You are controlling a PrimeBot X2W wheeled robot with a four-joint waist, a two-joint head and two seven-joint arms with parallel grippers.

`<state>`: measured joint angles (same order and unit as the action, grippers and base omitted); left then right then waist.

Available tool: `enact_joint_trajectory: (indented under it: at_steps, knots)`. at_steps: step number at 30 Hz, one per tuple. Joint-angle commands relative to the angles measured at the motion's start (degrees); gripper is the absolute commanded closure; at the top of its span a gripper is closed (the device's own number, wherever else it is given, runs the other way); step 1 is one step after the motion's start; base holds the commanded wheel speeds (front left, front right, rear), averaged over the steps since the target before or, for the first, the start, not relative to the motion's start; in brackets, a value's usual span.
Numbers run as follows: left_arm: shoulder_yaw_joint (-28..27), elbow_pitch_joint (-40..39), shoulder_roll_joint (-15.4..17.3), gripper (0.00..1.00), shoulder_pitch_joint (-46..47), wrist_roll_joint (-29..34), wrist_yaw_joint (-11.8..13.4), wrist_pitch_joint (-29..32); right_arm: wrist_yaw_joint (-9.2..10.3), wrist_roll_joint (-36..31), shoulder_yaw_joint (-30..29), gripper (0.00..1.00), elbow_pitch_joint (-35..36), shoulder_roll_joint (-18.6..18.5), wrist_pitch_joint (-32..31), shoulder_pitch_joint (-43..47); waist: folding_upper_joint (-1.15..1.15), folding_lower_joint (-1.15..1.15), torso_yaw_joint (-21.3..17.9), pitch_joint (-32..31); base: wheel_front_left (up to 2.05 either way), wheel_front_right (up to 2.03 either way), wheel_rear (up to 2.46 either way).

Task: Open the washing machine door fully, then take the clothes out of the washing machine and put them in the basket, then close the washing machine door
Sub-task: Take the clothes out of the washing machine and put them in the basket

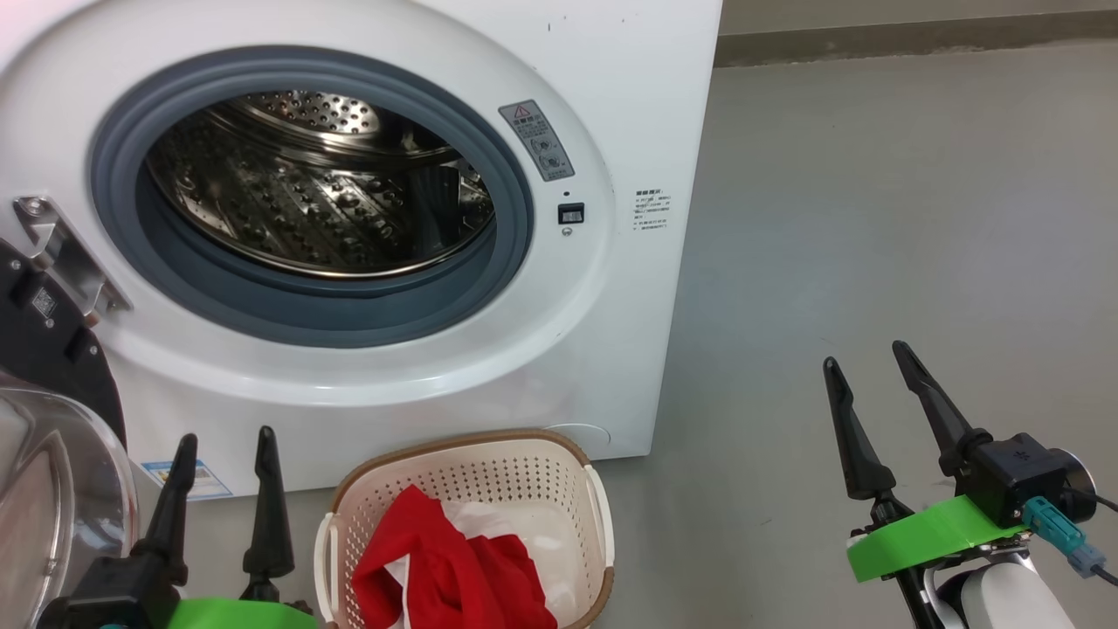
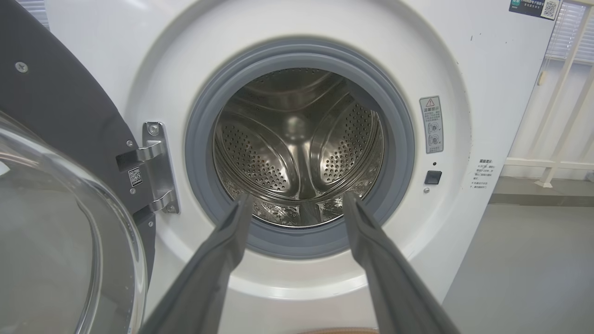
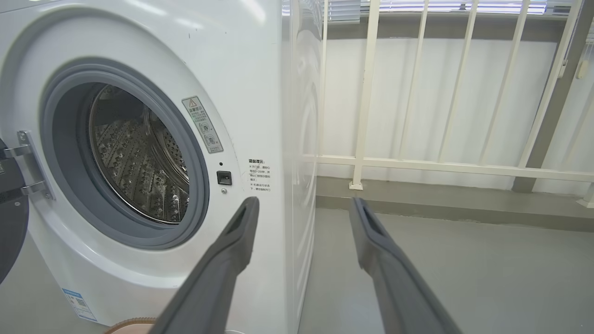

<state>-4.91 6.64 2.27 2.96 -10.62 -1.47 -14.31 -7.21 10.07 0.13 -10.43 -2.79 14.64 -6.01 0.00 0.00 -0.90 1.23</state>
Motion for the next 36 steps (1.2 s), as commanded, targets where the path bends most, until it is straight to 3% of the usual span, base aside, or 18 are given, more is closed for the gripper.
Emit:
enact_joint_trajectory:
  at_steps: [1,36]
  knots:
    - [-1.6,-1.4,1.0,0.00,1.0,0.5,0.3,-0.7,-0.28,-0.2,1.0,0.00,1.5,-0.1,0.4,-1.3,0.00,0.00,0.0,0.0,0.00,0.00,0.00]
    - [-1.2,-1.7,1.7,0.00,1.4,0.3,0.7,-0.7,-0.28,-0.3,0.8,0.00,1.3,-0.1,0.4,-1.6,0.00,0.00,0.2,-0.3,0.00,0.00,0.00]
